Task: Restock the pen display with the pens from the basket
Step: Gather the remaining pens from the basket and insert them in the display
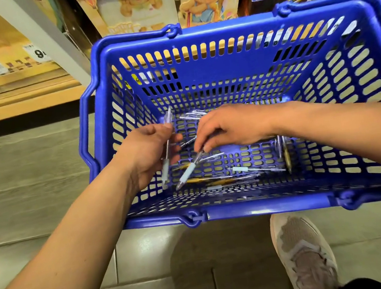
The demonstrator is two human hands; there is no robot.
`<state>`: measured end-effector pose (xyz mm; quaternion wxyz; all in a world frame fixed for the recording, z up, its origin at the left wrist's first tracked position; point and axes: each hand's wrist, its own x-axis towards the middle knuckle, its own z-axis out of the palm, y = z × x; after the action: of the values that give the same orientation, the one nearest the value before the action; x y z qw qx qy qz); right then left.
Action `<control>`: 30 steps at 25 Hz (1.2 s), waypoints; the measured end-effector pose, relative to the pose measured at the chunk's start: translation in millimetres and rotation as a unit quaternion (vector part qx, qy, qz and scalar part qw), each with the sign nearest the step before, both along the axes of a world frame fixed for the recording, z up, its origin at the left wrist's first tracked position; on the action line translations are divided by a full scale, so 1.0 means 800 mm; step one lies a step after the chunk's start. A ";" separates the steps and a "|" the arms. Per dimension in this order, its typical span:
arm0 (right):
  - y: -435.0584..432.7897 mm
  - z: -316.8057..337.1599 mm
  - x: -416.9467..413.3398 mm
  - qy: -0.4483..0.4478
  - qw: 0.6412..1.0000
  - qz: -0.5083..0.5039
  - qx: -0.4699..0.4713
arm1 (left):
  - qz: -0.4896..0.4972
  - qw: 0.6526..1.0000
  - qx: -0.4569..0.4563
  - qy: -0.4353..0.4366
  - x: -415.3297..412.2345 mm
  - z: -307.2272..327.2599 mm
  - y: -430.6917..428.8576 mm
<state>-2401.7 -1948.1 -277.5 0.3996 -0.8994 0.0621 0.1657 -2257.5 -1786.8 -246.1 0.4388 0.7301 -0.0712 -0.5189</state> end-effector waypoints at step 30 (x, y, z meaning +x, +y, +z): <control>-0.006 -0.091 -0.070 0.323 0.923 0.088 -0.188 | 0.011 0.999 -0.016 0.035 0.000 0.003 -0.007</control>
<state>-2457.4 -1952.7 -350.0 0.1650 -0.8578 0.1382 0.4668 -2257.4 -1792.7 -244.1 0.4583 0.7049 -0.0562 -0.5385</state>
